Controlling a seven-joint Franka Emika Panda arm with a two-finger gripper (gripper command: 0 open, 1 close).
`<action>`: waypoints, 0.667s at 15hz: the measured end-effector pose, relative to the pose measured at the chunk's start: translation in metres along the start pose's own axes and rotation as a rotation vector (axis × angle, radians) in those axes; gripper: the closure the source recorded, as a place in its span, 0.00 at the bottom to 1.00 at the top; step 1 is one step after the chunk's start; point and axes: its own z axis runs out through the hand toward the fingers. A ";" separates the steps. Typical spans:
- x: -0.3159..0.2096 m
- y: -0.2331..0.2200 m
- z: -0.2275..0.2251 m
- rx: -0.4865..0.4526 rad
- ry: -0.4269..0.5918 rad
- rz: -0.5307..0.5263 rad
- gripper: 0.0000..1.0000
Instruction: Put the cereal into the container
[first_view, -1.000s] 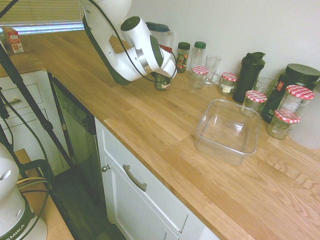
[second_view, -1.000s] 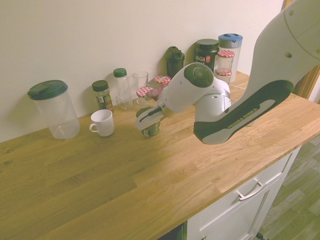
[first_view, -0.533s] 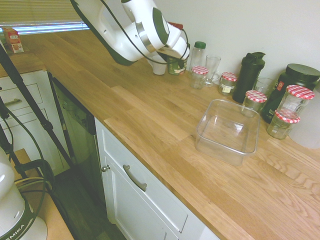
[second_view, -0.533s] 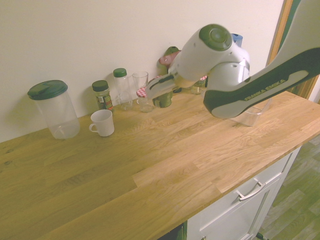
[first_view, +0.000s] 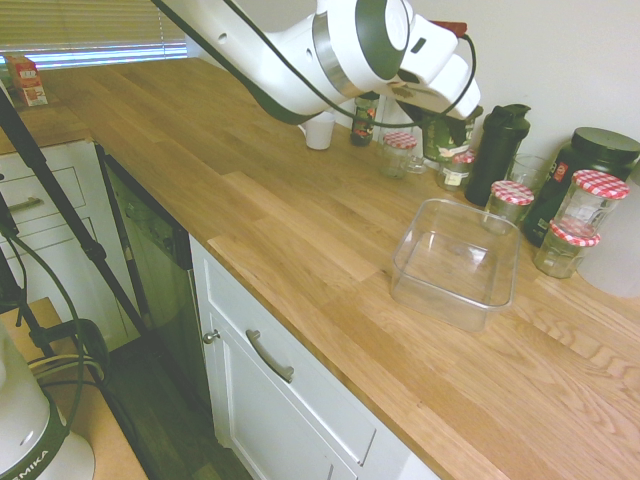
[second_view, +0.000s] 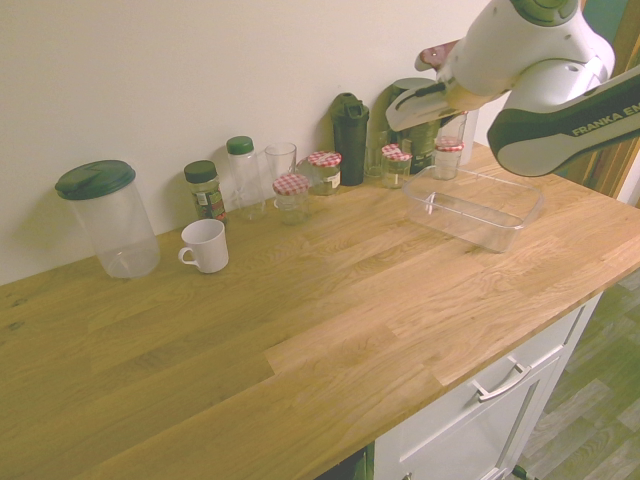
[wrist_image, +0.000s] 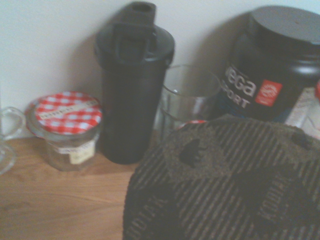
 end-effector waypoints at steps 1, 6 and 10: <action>0.006 0.015 0.003 -0.021 0.002 0.013 1.00; 0.032 0.070 0.021 -0.084 0.014 0.095 1.00; 0.006 0.089 0.063 -0.109 -0.052 0.119 1.00</action>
